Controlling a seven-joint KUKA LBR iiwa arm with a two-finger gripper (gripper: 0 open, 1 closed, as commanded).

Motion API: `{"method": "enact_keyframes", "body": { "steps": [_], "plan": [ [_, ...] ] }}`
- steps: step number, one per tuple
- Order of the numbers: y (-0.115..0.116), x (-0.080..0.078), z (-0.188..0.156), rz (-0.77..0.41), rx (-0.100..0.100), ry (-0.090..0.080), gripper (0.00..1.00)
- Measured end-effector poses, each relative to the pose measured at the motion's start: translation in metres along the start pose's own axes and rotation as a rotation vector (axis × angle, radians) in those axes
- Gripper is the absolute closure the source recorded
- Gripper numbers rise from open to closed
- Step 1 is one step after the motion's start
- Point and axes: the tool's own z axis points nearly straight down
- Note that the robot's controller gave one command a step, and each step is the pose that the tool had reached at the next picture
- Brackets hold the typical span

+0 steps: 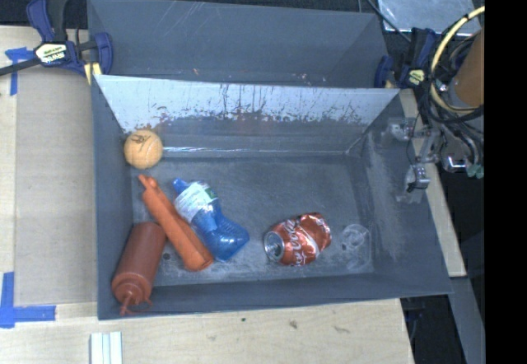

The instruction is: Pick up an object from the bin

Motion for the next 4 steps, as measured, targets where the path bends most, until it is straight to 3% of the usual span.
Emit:
{"method": "enact_keyframes", "body": {
  "steps": [1,2,3,4],
  "plan": [
    [0.0,0.0,0.0,0.0,0.0,0.0,0.0],
    [0.049,0.04,0.08,-0.067,-0.004,0.007,0.0],
    [0.068,0.018,0.04,0.019,0.0,-0.005,0.0],
    [0.076,0.035,0.134,-0.022,-0.002,-0.002,0.0]
  ]
}}
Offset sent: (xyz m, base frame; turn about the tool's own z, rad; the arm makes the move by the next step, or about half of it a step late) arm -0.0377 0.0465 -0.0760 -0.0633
